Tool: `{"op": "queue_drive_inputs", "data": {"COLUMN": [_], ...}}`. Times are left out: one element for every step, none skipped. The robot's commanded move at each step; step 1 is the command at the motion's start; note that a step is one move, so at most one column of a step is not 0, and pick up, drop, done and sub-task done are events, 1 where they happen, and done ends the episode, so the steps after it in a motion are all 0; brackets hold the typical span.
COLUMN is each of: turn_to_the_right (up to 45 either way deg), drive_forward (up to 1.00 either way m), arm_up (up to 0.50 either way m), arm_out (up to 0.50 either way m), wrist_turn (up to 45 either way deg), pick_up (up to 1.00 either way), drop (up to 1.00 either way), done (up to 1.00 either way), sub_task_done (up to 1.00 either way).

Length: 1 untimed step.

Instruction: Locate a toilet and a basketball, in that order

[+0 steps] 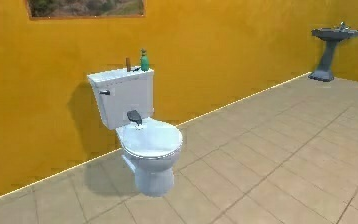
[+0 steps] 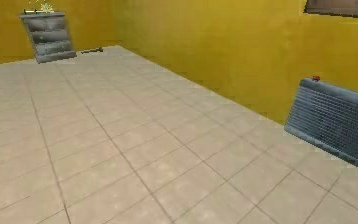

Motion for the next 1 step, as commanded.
{"op": "queue_drive_inputs", "data": {"turn_to_the_right": [0.0], "drive_forward": [0.35], "arm_up": [0.0], "arm_out": [0.0], "wrist_turn": [0.0], "pick_up": [0.0], "drop": [0.0], "done": [0.0], "sub_task_done": [0.0]}}
